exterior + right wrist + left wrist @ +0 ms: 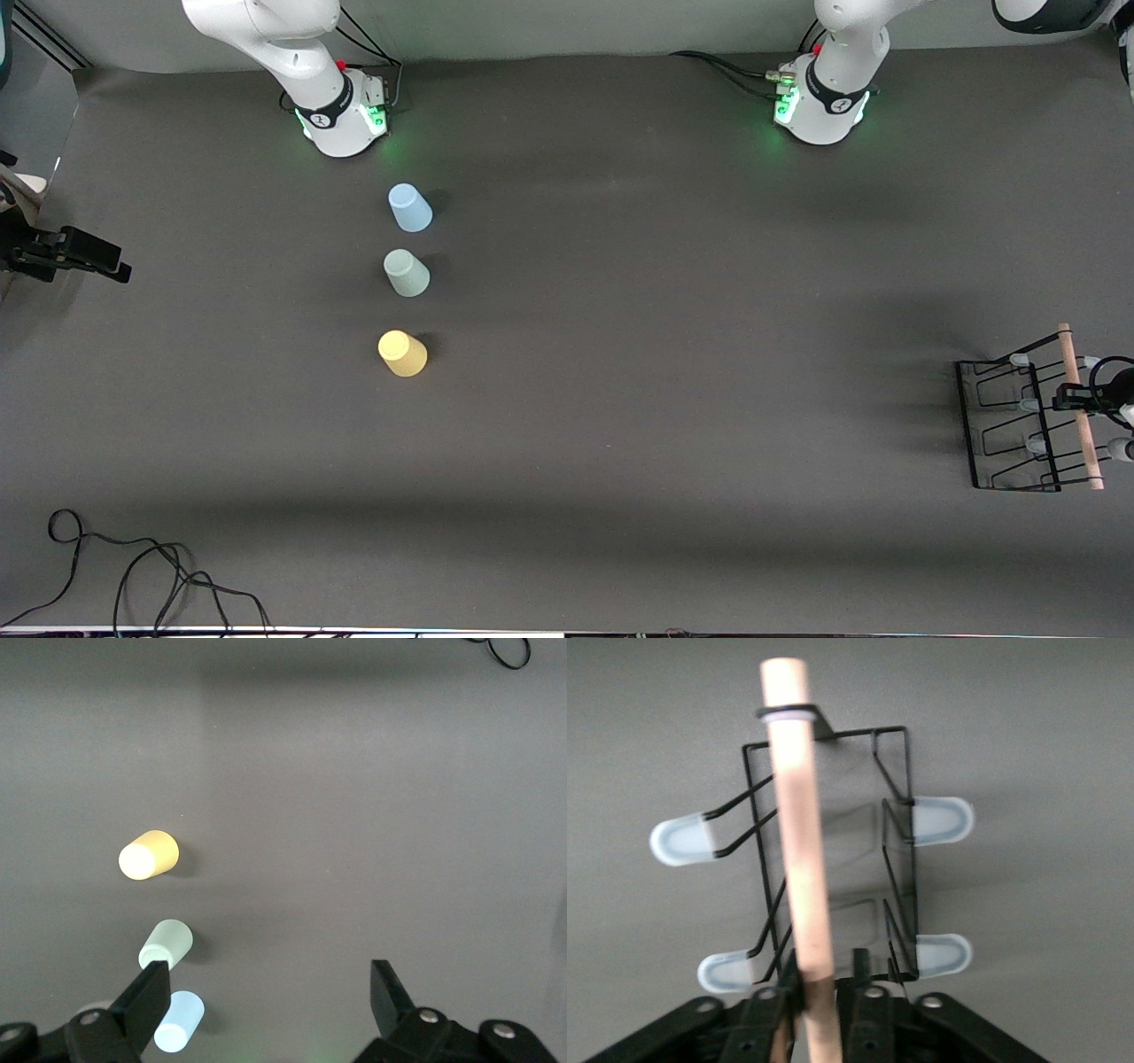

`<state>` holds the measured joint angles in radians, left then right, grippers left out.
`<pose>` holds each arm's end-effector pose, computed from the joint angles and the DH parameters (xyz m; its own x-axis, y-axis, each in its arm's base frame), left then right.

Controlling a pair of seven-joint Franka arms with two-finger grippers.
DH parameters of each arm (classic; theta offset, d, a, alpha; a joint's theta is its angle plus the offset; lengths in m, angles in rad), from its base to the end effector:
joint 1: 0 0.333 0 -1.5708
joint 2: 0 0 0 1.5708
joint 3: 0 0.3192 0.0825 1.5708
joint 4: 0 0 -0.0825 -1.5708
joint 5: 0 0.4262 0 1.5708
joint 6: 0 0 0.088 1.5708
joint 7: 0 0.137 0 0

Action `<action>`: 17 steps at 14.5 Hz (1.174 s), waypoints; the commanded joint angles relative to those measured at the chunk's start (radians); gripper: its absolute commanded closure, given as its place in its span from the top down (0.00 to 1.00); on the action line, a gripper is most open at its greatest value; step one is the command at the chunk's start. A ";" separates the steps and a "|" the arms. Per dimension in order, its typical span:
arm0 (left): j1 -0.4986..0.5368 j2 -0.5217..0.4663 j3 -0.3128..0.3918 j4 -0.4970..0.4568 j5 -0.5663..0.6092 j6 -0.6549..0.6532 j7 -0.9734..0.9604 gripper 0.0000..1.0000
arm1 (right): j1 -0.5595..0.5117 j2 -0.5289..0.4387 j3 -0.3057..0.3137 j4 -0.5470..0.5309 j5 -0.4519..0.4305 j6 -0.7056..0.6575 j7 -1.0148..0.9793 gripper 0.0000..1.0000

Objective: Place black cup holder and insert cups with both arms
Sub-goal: 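Lower the left gripper and grasp the black rack's wooden rod, then carry the black rack with the left gripper to the table middle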

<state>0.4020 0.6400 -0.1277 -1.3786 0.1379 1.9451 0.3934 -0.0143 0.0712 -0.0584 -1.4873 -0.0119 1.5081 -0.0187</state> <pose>0.7185 0.2320 0.2894 0.9853 -0.1497 -0.0820 -0.1516 -0.9883 -0.0184 0.6095 -0.0449 0.5921 0.9972 -0.0547 -0.0505 -0.0540 -0.9984 0.0151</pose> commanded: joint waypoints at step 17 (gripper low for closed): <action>-0.360 -0.376 -0.017 -0.142 -0.248 -0.299 -0.445 0.00 | -0.001 0.012 -0.001 0.027 -0.014 -0.022 -0.020 1.00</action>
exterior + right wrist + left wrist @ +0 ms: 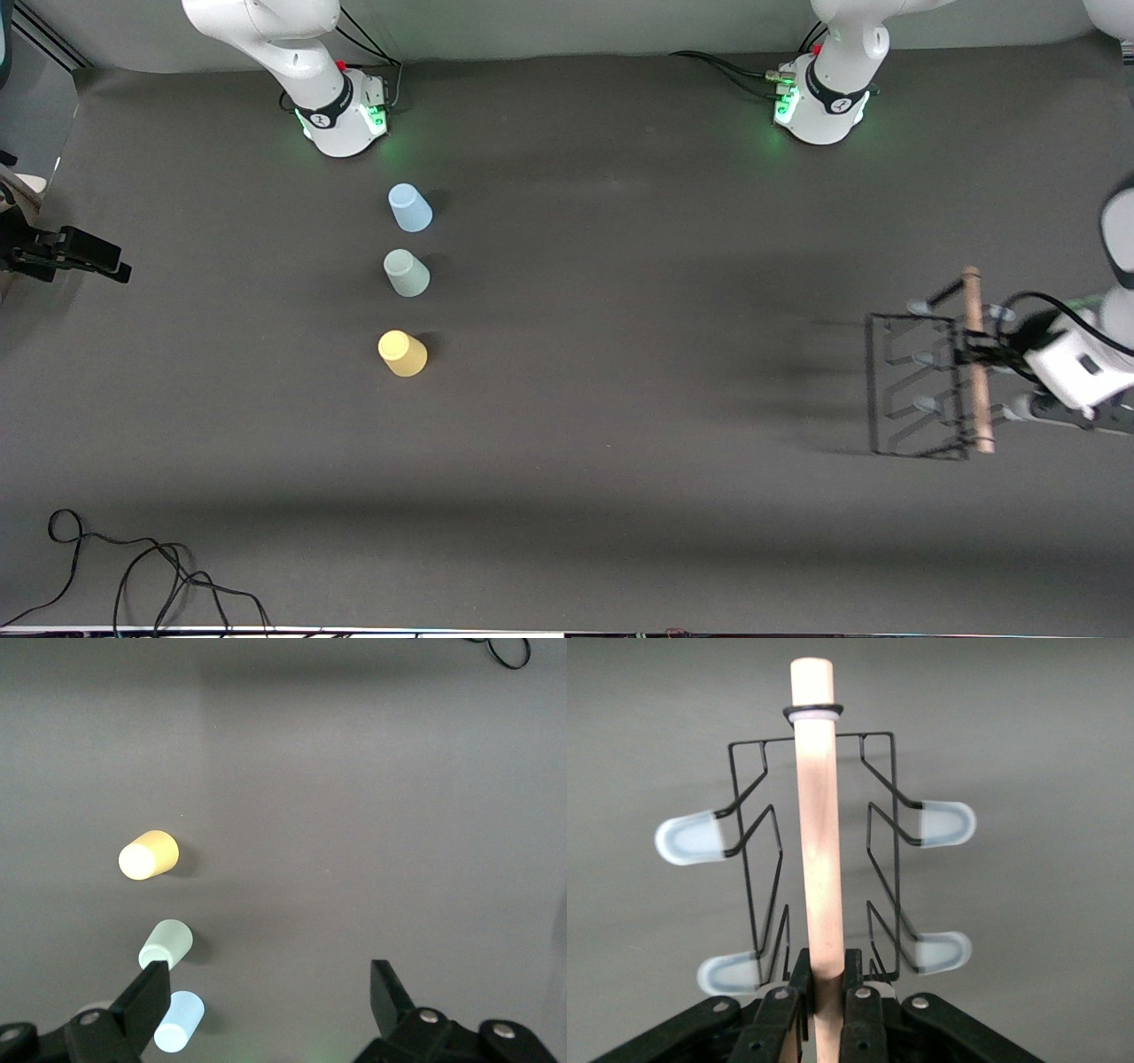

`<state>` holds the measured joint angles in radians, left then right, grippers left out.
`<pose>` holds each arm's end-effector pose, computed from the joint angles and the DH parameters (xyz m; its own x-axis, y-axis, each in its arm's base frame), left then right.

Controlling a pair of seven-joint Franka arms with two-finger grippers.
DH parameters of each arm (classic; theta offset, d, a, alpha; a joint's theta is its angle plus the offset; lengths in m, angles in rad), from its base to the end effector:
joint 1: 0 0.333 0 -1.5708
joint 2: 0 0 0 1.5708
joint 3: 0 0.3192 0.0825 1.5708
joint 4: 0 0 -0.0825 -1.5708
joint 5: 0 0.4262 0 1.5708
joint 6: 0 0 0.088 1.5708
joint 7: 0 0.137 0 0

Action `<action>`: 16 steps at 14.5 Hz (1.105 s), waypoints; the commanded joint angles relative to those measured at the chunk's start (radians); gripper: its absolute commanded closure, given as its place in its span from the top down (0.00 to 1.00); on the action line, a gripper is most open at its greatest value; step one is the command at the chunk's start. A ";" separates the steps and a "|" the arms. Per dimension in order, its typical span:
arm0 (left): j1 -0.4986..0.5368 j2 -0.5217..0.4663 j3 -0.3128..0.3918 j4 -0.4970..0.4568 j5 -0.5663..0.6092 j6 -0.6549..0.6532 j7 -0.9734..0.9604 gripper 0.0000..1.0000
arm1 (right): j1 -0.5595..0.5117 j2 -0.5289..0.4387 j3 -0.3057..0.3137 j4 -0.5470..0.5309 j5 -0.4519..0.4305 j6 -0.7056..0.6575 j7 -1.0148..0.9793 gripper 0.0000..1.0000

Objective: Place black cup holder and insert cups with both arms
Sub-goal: 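Carry the black rack with the left gripper to the table middle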

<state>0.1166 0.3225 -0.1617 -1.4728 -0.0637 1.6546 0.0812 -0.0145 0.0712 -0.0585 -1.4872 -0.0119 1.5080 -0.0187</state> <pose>0.6803 -0.0273 0.4504 0.9848 -0.1186 -0.1270 -0.1029 -0.9870 0.1237 0.6094 -0.0451 0.5921 0.9972 -0.0550 -0.0505 -0.0543 -0.9984 0.0151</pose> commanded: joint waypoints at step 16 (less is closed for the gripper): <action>-0.702 0.063 0.021 -0.125 0.036 0.276 -0.868 0.00 | -0.001 0.012 -0.001 0.028 -0.014 -0.022 -0.018 1.00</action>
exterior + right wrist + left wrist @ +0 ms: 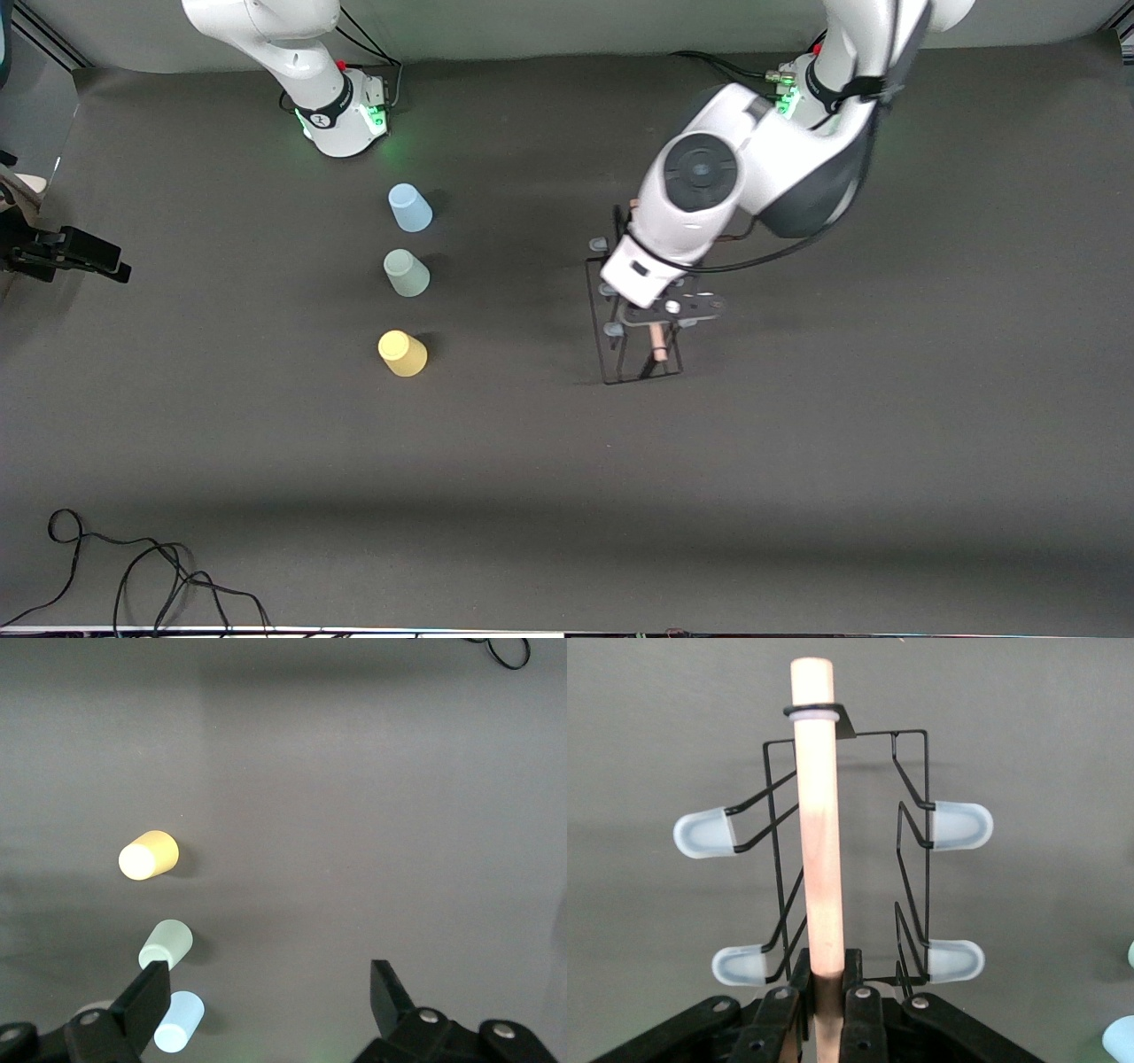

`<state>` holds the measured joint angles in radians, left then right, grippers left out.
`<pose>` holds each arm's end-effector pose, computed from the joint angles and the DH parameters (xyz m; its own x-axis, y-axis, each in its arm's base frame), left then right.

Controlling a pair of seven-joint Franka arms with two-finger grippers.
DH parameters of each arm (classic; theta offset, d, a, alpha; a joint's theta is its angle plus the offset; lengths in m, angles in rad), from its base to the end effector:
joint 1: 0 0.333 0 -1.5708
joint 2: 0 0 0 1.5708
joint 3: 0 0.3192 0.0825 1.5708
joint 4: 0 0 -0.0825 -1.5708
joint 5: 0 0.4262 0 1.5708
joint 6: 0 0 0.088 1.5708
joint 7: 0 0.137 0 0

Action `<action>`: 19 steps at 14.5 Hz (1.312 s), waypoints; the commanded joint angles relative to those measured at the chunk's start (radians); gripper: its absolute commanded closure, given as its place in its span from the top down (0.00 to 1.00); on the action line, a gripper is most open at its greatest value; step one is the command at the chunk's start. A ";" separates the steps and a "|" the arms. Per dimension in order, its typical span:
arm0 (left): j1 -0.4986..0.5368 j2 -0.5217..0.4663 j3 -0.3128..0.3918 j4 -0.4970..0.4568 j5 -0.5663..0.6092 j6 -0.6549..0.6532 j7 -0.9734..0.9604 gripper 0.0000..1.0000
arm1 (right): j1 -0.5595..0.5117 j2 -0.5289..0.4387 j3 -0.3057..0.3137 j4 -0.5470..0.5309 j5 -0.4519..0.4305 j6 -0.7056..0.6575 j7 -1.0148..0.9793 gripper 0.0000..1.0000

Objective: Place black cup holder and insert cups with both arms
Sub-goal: 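Carry the black rack with the left gripper to the table middle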

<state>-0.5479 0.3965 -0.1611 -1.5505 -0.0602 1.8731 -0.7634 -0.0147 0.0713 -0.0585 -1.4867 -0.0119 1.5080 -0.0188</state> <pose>0.5373 -0.4543 0.3763 0.9878 0.0812 -0.1325 0.0867 -0.9956 0.0362 0.6095 -0.0452 0.5923 0.9972 -0.0551 -0.0501 -0.0544 -0.9984 0.0151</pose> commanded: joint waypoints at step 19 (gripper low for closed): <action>-0.064 0.003 0.025 -0.077 0.076 0.153 -0.039 1.00 | -0.001 0.012 -0.001 0.026 -0.014 -0.031 -0.017 1.00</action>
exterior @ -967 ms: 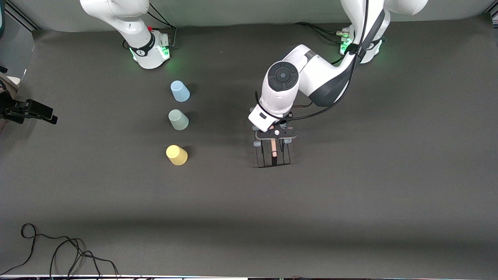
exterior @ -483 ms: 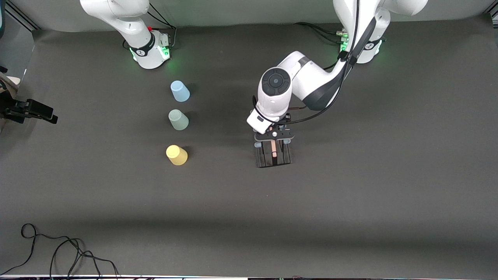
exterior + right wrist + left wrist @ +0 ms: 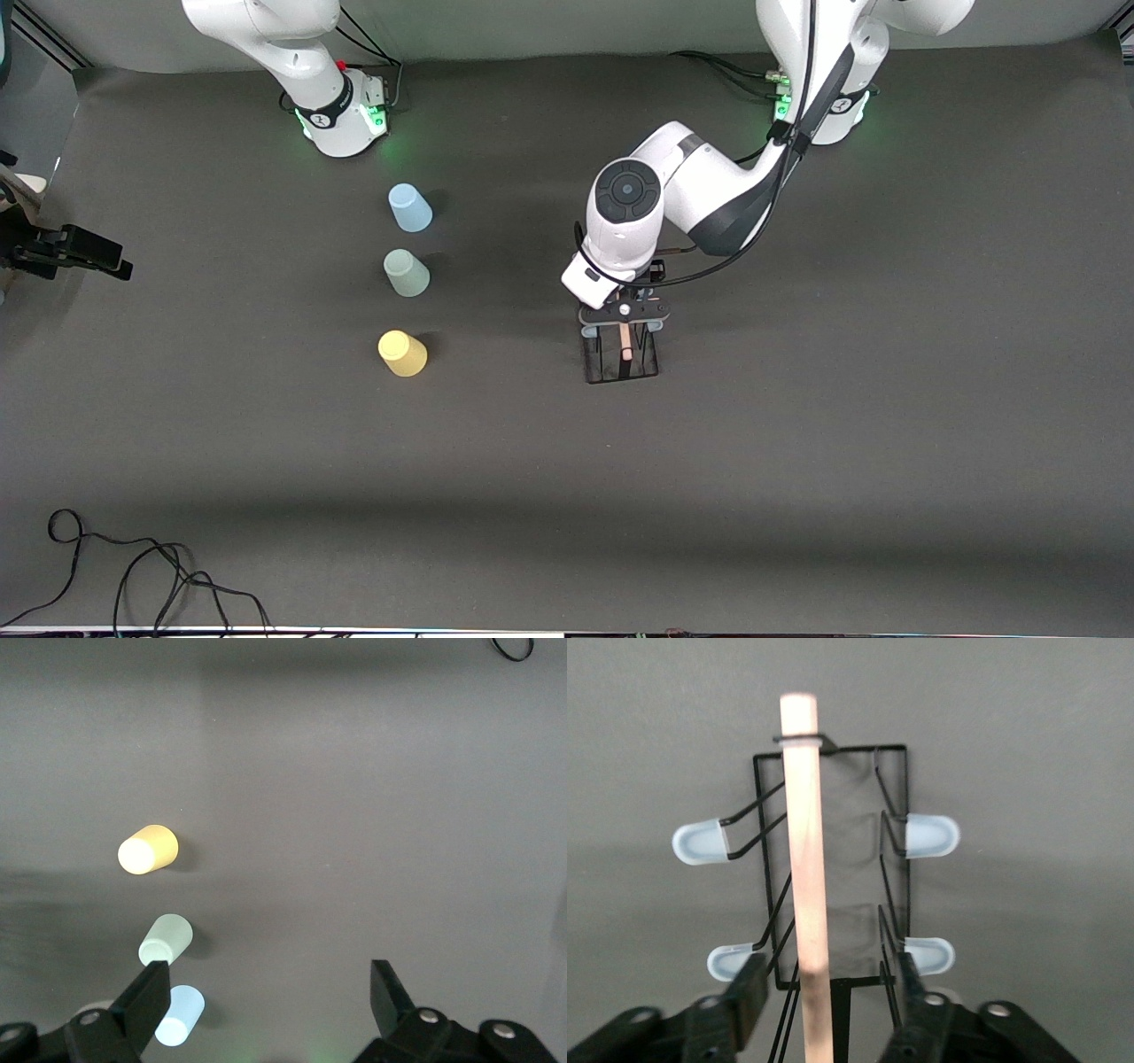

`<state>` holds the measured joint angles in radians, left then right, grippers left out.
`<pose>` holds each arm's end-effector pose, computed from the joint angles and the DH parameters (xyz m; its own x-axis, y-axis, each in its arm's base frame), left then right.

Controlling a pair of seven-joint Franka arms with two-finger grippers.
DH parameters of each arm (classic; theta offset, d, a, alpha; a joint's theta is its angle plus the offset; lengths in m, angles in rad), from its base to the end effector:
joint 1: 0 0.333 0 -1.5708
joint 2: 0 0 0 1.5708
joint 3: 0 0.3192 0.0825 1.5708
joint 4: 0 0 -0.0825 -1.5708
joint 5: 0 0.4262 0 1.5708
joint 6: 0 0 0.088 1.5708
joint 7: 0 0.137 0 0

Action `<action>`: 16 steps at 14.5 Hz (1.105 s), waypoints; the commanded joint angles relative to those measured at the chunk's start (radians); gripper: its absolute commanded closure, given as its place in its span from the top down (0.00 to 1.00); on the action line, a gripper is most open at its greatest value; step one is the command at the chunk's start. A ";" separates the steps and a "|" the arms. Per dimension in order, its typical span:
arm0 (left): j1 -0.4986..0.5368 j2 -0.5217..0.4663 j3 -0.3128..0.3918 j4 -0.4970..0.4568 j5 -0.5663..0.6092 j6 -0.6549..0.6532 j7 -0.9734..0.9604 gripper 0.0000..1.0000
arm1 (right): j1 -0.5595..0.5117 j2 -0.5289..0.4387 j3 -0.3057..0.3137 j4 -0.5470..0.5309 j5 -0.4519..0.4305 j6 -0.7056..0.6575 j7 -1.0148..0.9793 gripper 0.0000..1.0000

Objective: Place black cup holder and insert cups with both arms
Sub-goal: 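Open the left gripper and withdraw it from the rack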

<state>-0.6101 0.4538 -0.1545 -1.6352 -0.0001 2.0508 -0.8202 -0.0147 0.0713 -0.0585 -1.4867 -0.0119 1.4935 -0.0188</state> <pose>0.5173 -0.4835 0.3074 0.9950 0.0689 -0.0722 0.0706 -0.9973 0.0216 0.6074 -0.0451 0.5912 0.9964 -0.0553 -0.0646 -0.0544 -0.9984 0.0148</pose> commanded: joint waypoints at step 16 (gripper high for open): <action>0.634 -0.372 0.024 0.005 0.015 -0.432 0.785 1.00 | -0.001 0.012 -0.001 0.026 -0.014 -0.022 -0.018 1.00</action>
<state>-0.0072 0.1156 -0.1148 -1.6034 0.0077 1.6393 -0.0731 -0.0150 0.0714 -0.0586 -1.4866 -0.0119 1.4893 -0.0188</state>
